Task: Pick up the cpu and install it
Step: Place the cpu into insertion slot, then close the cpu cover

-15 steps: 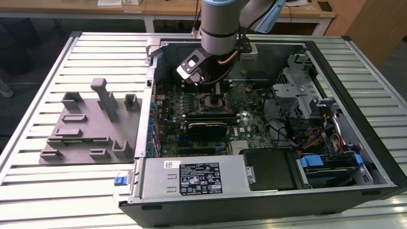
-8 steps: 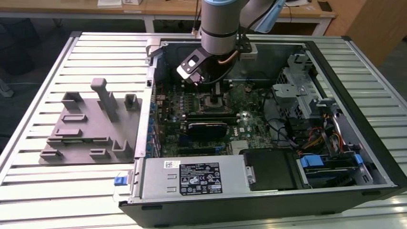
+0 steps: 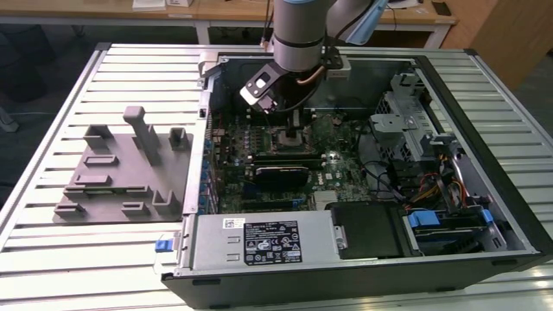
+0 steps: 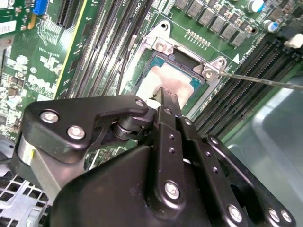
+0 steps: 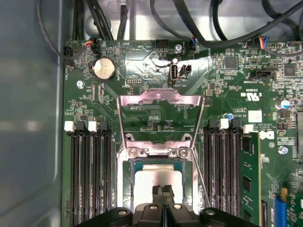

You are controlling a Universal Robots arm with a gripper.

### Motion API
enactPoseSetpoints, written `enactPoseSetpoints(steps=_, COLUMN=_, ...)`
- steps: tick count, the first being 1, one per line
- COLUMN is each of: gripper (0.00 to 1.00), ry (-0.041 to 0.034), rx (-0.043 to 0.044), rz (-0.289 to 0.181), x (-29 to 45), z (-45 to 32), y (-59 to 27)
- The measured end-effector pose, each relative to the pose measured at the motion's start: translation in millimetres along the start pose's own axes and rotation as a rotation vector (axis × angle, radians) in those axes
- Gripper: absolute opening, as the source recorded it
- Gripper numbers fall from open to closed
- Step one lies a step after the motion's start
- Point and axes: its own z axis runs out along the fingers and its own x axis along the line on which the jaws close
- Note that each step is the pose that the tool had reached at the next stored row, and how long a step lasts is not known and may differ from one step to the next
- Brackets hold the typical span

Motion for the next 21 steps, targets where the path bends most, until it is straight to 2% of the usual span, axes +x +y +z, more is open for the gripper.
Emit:
enactPoseSetpoints(steps=6, gripper=0.11, ry=-0.0001, rx=0.0000, rz=0.000, x=-0.1, z=-16.4, y=0.6)
enactPoseSetpoints(steps=9, gripper=0.11, ry=-0.0001, rx=0.0001, rz=0.000, x=-0.1, z=-21.9, y=0.8)
enactPoseSetpoints(steps=12, gripper=0.11, ry=0.0000, rx=0.0000, rz=0.000, x=-0.1, z=-24.2, y=0.9)
enactPoseSetpoints(steps=21, gripper=0.11, ry=-0.0005, rx=0.0001, rz=0.000, x=-0.1, z=-24.2, y=0.9)
